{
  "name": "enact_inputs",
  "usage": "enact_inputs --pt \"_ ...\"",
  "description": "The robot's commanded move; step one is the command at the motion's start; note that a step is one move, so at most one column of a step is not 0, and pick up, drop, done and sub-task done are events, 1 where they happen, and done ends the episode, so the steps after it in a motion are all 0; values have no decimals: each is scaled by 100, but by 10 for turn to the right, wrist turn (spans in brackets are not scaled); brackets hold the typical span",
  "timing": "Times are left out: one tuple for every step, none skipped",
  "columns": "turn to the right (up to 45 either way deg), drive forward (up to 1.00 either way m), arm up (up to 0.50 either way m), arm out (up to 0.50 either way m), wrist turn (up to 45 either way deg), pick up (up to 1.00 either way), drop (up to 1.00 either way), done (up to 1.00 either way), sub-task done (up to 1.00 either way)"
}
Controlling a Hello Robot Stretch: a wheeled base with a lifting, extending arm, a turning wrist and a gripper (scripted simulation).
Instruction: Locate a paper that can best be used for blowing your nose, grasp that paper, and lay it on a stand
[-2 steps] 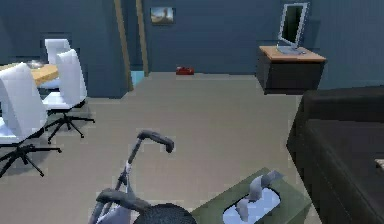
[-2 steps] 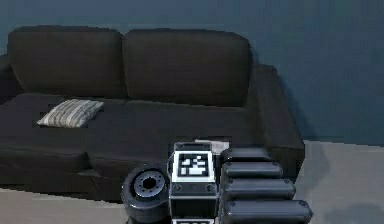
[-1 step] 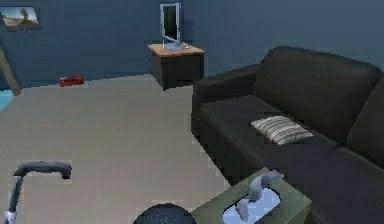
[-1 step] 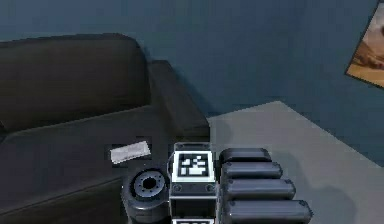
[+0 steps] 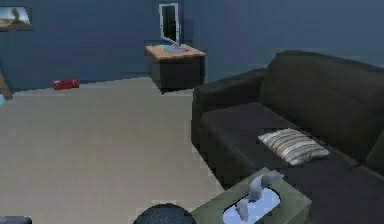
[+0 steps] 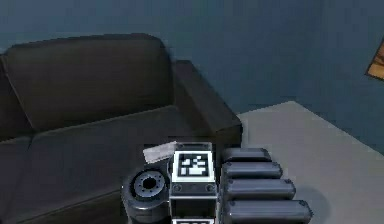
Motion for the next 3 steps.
enact_inputs --pt "450 0 0 0 0 0 0 0 0" --pt "450 0 0 0 0 0 0 0 0" --pt "210 0 0 0 0 0 0 0 0"
